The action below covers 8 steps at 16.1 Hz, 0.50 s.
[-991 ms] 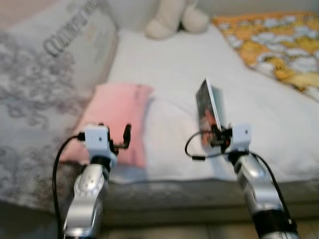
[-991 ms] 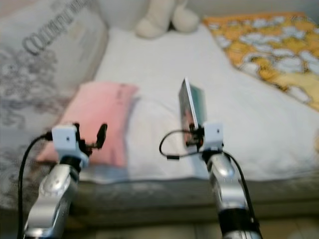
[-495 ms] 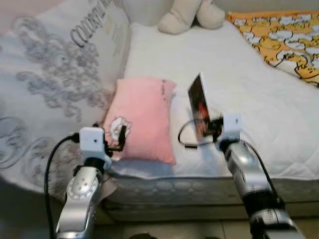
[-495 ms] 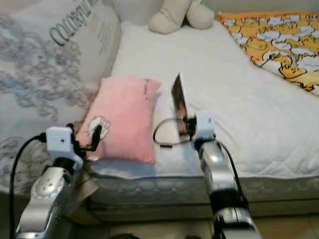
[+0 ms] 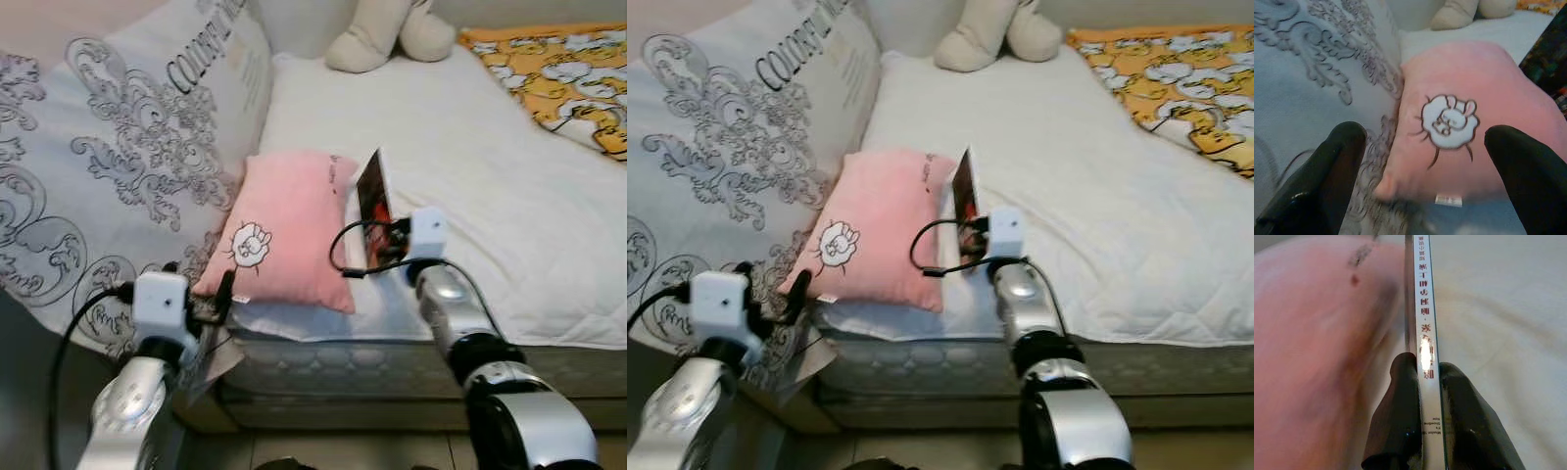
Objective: Clean up the room
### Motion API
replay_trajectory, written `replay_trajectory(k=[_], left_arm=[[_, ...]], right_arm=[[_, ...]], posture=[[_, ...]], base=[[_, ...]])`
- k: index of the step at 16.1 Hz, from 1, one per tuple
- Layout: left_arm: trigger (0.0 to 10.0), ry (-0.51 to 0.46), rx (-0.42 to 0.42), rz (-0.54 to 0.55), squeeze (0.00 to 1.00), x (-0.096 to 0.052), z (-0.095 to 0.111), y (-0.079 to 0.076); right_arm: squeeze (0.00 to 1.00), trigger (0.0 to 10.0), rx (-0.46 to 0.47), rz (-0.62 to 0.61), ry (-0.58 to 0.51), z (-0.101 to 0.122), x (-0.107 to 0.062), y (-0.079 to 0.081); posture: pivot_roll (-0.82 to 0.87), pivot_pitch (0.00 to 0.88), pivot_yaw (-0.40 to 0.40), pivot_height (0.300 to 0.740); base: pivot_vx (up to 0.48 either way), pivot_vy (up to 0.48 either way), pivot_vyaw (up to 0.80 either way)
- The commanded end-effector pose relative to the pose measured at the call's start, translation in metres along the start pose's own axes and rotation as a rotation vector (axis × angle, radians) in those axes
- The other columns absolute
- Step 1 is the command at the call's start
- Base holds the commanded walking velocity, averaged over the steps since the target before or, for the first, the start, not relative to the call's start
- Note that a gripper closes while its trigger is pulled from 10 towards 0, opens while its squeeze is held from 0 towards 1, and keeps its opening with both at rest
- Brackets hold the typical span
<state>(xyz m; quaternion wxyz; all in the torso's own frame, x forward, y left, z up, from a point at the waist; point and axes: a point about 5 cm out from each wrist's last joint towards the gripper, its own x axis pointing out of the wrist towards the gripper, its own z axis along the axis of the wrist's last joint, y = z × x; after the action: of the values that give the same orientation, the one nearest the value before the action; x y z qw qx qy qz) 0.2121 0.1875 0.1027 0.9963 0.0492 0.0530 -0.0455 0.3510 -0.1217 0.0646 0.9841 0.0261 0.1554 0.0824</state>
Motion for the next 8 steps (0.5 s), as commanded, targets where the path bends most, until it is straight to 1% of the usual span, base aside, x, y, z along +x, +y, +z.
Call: replay_trajectory(k=[1,4,6,7,8], left_arm=[[10.0,0.012,0.033,0.009,0.0,-0.009,0.005,0.008],[10.0,0.047,0.051,0.027,0.0,-0.028,0.006,0.014],[10.0,0.061,0.051,0.026,0.0,-0.034,0.007,0.014],[10.0,0.064,0.051,0.025,0.0,-0.036,0.01,0.012],[10.0,0.064,0.051,0.024,0.0,-0.037,0.011,0.011]], right_arm=[[0.0,10.0,0.05,0.031,-0.061,0.021,0.008,0.016],[0.0,10.0,0.242,0.067,-0.111,0.051,0.017,0.037],[0.0,10.0,0.341,0.092,-0.139,0.07,0.021,0.044],[0.0,10.0,0.383,0.111,-0.141,0.074,0.022,0.047],[0.0,10.0,0.406,0.106,-0.125,0.071,0.022,0.046]], posture=[[0.14,0.03,0.168,0.74],[0.19,0.06,0.166,0.74],[0.2,0.061,0.159,0.74],[0.2,0.062,0.155,0.74],[0.2,0.064,0.155,0.74]], base=[[0.0,0.0,0.0],[0.0,0.0,0.0],[0.0,0.0,0.0],[0.0,0.0,0.0],[0.0,0.0,0.0]])
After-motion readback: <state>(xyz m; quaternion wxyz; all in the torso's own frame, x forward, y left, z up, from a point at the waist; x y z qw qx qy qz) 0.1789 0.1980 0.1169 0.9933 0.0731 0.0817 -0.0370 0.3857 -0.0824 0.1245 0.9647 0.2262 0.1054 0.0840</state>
